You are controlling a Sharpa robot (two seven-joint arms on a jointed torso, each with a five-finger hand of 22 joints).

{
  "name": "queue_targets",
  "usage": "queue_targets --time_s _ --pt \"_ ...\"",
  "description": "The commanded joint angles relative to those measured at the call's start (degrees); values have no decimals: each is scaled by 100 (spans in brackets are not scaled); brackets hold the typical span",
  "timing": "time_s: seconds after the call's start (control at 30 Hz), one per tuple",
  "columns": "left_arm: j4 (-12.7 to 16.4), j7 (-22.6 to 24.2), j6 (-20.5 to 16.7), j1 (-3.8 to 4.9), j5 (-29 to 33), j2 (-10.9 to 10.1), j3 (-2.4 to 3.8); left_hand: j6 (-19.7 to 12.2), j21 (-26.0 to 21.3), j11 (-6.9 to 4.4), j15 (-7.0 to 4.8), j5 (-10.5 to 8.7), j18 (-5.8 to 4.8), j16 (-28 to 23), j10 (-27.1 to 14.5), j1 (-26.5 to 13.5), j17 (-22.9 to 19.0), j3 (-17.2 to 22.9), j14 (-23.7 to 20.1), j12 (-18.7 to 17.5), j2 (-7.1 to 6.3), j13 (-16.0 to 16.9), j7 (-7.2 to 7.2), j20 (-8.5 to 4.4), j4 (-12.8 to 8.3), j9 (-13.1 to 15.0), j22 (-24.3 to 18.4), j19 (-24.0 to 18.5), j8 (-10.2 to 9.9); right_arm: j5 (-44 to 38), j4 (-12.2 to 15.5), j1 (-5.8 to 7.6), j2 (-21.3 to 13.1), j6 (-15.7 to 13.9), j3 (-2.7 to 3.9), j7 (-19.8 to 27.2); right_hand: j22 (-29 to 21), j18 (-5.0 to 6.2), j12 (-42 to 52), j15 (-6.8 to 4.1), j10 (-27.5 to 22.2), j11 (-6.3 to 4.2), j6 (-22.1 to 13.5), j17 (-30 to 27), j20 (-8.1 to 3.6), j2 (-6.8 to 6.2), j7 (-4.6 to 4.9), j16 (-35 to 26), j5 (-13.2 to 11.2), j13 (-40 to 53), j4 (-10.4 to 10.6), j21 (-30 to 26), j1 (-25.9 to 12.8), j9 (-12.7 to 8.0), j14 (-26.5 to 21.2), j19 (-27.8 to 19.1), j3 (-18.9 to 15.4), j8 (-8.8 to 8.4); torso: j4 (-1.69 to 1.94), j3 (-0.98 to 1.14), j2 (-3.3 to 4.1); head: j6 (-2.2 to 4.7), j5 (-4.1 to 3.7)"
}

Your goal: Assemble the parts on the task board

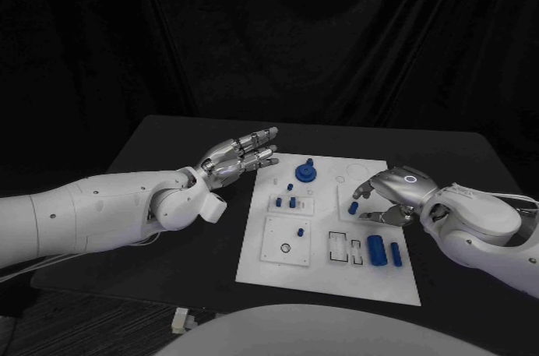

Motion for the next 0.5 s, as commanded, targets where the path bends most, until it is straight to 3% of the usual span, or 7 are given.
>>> queue_targets --time_s 0.03,0.2,0.23,0.5 --pt "11 71 41 -6 8 13 6 -33 13 42 42 36 -94 15 11 -9 8 17 -8 35 51 8 9 0 -32 5 -2 47 15 2 -32 -26 33 31 4 -58 762 24 -38 -26 16 0 -31 287 -12 -19 34 1 -23 -15 -9 29 87 -17 276 31 -48 -35 -1 1 -1 -1 7" --pt "8 67 53 -6 8 15 6 -33 13 45 42 40 -97 15 11 -8 7 20 -9 35 54 8 9 0 -35 5 -4 47 15 3 -121 -71 124 -39 4 -11 761 24 -59 -26 42 -1 -53 265 -11 23 77 -19 -12 -44 -36 20 248 -54 269 31 -13 -75 -1 1 -1 -1 16" --pt "7 65 54 -7 8 15 6 -33 13 45 42 40 -97 15 11 -8 7 20 -9 35 54 8 9 0 -35 5 -4 47 15 3 -141 -79 143 -53 4 -2 759 25 -87 -23 58 4 -241 233 -5 84 88 -46 58 -79 -136 1 541 -123 257 25 107 -186 -2 1 -1 -1 19" --pt "-4 49 75 -9 8 17 6 -27 12 56 44 50 -103 17 17 -1 8 32 -8 38 65 9 13 1 -43 6 -8 48 17 61 -257 -107 258 -99 4 43 752 32 -132 -13 86 13 -264 192 2 109 131 -81 182 -135 -142 -46 706 -161 241 9 189 -197 0 2 -2 -1 31"
